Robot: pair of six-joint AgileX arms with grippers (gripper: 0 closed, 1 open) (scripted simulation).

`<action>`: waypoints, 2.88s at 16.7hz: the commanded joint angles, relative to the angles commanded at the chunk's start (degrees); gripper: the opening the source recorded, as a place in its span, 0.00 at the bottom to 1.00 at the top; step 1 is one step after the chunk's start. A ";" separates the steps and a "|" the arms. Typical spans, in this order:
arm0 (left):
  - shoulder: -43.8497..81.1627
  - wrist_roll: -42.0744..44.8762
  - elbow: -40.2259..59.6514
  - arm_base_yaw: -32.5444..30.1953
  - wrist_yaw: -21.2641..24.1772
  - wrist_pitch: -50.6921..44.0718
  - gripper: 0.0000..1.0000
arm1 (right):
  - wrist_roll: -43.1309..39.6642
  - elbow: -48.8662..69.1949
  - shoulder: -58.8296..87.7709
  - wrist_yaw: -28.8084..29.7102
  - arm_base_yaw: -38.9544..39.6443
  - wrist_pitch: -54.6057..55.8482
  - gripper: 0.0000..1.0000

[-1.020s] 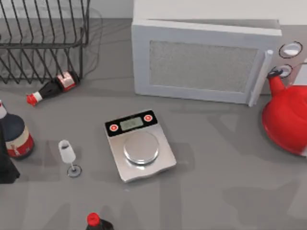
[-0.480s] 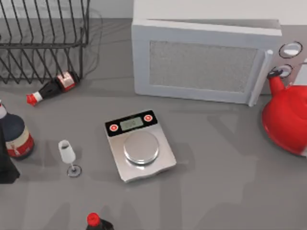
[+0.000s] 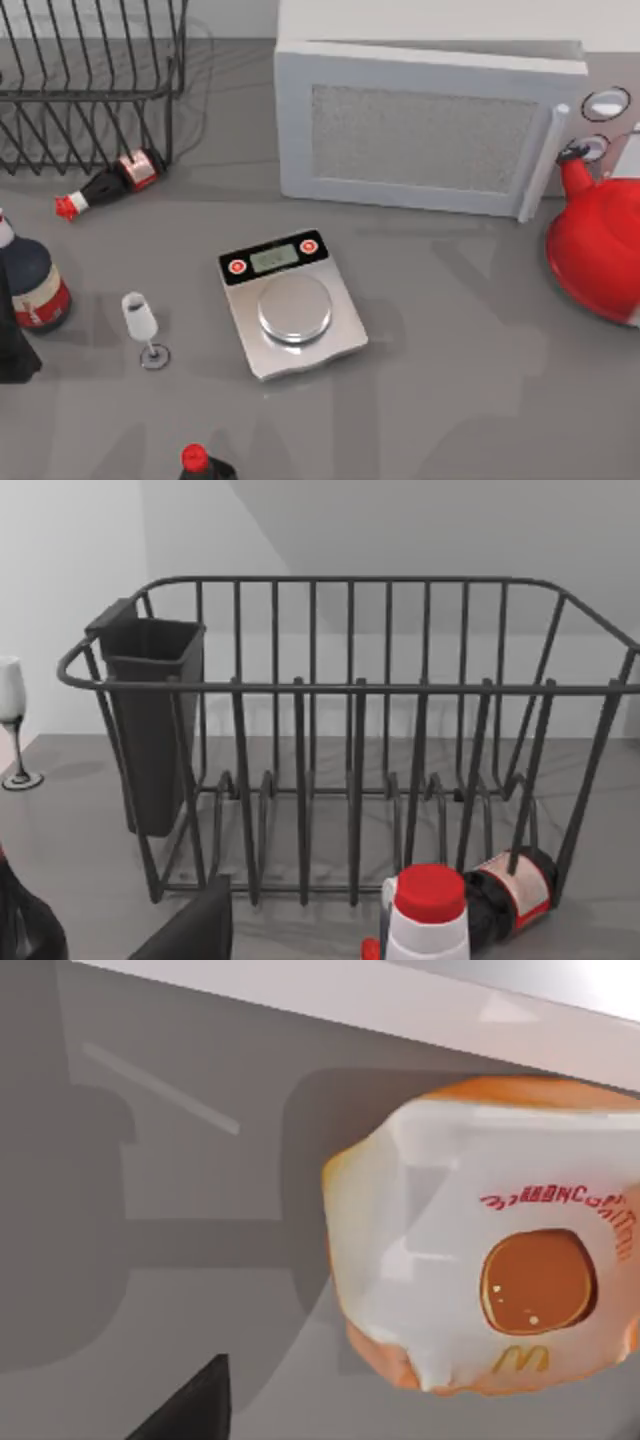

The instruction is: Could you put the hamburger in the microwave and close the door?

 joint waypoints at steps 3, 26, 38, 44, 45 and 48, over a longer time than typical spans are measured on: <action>0.00 0.00 0.00 0.00 0.00 0.00 1.00 | -0.63 -3.84 0.82 0.03 -0.76 4.45 1.00; 0.00 0.00 0.00 0.00 0.00 0.00 1.00 | 0.68 -9.01 10.27 -0.05 0.72 19.18 0.32; 0.00 0.00 0.00 0.00 0.00 0.00 1.00 | 0.68 -9.01 10.27 -0.05 0.72 19.18 0.00; 0.00 0.00 0.00 0.00 0.00 0.00 1.00 | -1.89 -5.40 3.19 0.41 -0.93 8.58 0.00; 0.00 0.00 0.00 0.00 0.00 0.00 1.00 | -1.95 -4.25 2.32 0.62 -1.64 6.49 0.00; 0.00 0.00 0.00 0.00 0.00 0.00 1.00 | -1.06 0.15 -0.17 0.92 -3.36 -0.43 0.00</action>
